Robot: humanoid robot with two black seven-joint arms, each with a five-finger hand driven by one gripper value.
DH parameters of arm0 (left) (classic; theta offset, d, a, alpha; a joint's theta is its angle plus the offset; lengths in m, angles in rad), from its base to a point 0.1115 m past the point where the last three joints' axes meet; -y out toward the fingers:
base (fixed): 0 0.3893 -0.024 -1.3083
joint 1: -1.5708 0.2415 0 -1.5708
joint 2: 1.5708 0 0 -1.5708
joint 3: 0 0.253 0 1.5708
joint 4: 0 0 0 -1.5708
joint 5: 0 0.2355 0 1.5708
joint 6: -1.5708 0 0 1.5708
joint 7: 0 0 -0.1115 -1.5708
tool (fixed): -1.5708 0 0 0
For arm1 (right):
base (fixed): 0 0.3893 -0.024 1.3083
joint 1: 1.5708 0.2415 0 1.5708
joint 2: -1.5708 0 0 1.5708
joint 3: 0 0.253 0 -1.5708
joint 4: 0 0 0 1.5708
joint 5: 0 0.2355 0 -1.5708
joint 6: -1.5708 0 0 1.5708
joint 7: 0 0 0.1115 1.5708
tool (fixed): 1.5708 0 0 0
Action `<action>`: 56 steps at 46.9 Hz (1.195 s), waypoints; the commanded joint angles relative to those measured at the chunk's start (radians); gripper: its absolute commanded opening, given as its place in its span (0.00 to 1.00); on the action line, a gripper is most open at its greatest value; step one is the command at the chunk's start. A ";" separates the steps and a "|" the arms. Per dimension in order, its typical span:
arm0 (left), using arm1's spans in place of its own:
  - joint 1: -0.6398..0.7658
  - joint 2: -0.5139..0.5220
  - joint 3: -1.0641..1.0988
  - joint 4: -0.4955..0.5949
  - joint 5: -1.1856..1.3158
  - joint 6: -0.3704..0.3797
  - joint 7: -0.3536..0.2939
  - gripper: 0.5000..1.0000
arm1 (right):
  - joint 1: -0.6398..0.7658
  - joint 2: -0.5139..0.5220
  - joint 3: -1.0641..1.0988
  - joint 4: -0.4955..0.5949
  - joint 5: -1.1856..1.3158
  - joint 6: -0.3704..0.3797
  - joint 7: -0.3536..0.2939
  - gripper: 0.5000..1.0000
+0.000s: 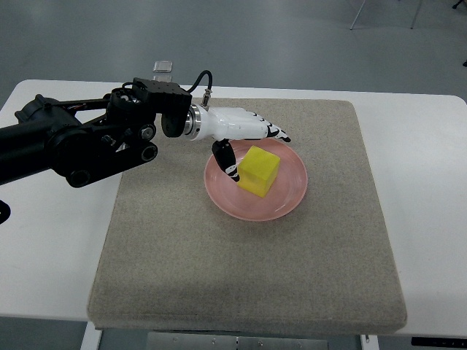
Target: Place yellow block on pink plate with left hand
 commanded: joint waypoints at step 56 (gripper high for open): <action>0.175 0.033 -0.264 0.531 -1.380 -0.218 0.009 0.99 | 0.000 0.000 0.000 0.000 0.000 0.000 0.000 0.85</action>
